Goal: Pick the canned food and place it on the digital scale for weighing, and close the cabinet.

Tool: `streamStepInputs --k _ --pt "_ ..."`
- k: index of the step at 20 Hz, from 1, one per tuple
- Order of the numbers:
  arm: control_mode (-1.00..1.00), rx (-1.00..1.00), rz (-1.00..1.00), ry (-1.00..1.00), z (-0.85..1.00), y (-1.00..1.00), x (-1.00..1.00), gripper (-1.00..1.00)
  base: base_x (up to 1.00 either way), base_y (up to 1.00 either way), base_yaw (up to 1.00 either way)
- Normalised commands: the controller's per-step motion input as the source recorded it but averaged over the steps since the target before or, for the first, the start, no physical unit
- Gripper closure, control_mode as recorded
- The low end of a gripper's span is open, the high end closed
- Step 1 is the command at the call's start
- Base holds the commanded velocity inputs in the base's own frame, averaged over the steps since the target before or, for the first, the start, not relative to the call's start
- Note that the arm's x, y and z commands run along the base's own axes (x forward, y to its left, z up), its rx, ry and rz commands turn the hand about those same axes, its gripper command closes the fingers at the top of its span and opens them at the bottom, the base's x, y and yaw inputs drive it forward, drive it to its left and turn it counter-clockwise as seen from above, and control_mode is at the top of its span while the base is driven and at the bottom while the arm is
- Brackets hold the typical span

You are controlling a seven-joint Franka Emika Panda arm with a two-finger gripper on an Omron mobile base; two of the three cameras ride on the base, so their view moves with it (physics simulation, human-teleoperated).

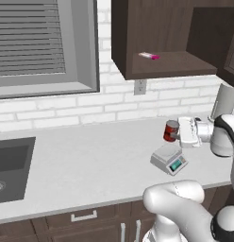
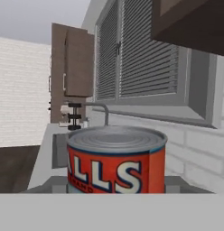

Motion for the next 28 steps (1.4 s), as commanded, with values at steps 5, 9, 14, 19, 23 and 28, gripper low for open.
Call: streamStepInputs --k 5,9,14,19,23,28 --pt "-1.00 0.00 0.00 0.12 -0.29 -0.36 0.00 1.00 0.00 0.00 0.00" --pt "-1.00 0.00 0.00 0.11 -0.38 -0.34 0.00 1.00 0.00 0.00 0.00" --pt "-1.00 -0.04 0.00 0.03 -0.49 -0.02 0.14 1.00 0.00 0.00 0.00" --pt "-1.00 -0.02 0.00 0.00 -0.47 0.00 0.22 1.00 0.00 0.00 0.00" --pt "-1.00 0.00 0.00 0.00 -0.36 0.00 0.29 1.00 0.00 0.00 0.00" --pt "-1.00 0.00 0.00 0.00 -0.29 -0.03 0.25 1.00 0.00 0.00 0.00"
